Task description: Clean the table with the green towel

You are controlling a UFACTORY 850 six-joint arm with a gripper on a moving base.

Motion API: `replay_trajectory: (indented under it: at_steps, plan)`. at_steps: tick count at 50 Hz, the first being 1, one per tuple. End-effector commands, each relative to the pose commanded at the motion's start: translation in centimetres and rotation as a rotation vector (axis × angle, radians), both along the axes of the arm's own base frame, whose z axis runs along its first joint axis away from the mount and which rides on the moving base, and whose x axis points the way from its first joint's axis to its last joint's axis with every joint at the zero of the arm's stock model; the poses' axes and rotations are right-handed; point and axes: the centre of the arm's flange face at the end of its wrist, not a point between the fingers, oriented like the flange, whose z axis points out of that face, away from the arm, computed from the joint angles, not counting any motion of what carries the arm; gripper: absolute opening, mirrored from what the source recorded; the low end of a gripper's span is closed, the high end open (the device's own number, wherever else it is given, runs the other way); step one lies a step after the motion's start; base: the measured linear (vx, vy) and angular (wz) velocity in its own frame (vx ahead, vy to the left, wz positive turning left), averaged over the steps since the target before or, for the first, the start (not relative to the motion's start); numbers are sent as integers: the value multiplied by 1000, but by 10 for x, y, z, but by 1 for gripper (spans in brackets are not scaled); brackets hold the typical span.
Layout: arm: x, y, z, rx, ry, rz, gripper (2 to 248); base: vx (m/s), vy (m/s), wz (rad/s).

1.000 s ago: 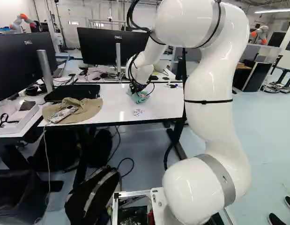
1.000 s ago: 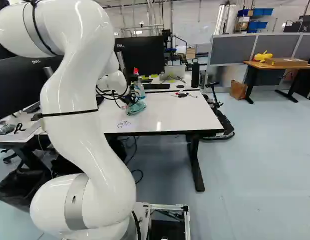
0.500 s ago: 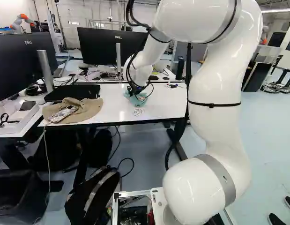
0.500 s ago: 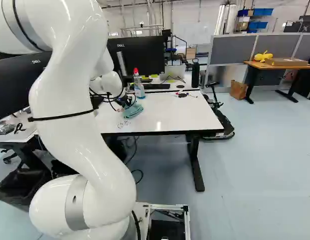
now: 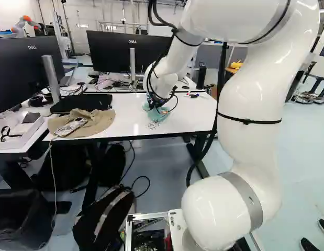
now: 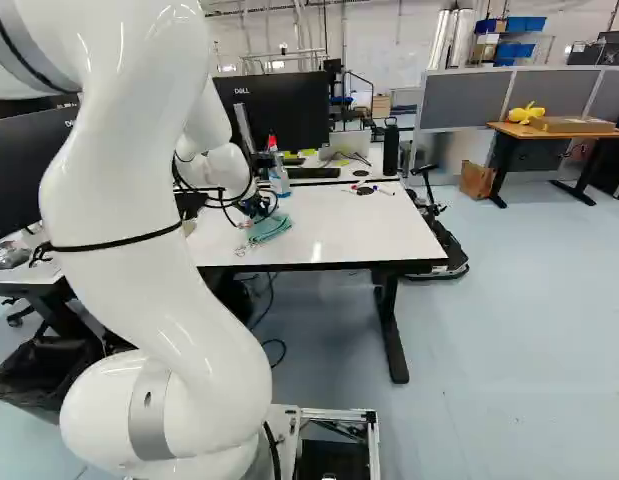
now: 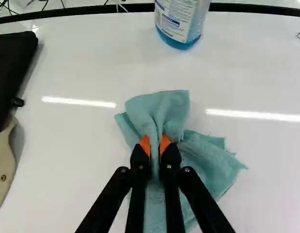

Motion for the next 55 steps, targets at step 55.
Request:
replay_trajectory:
  at_steps: [55]
  plan:
    - [28,-80,-1,1,-10,-153,41,0,0,0]
